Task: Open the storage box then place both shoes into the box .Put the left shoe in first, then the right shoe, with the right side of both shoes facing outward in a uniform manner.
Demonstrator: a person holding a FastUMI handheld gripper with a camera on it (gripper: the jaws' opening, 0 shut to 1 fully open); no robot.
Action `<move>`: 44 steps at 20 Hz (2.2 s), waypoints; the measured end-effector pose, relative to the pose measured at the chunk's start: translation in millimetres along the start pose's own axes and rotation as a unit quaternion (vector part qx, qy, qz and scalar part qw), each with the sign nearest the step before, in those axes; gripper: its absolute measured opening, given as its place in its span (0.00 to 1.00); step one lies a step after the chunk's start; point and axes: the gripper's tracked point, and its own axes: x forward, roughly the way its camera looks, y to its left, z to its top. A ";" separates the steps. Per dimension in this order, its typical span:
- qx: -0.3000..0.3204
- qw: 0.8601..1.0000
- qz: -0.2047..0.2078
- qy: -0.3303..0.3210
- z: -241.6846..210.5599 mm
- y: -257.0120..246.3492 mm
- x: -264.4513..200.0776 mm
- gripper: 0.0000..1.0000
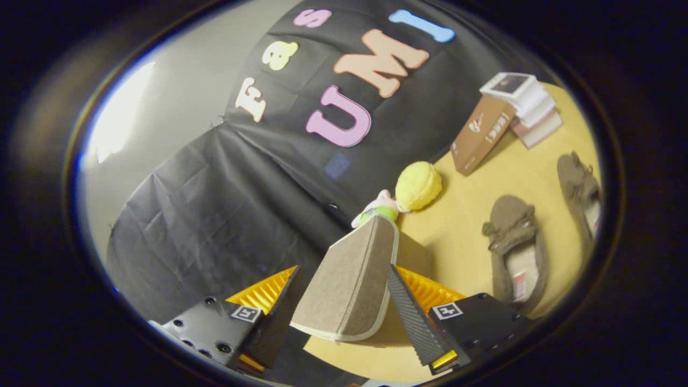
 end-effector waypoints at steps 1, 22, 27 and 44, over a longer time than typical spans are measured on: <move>0.022 1.000 0.002 0.006 -6.4 -4.7 2.9 0.99; 0.284 0.951 0.063 0.101 -59.0 -15.1 29.0 0.92; 0.287 0.945 0.110 0.111 -49.6 17.0 22.9 0.71; 0.101 0.983 0.114 0.104 -16.2 120.7 40.5 0.03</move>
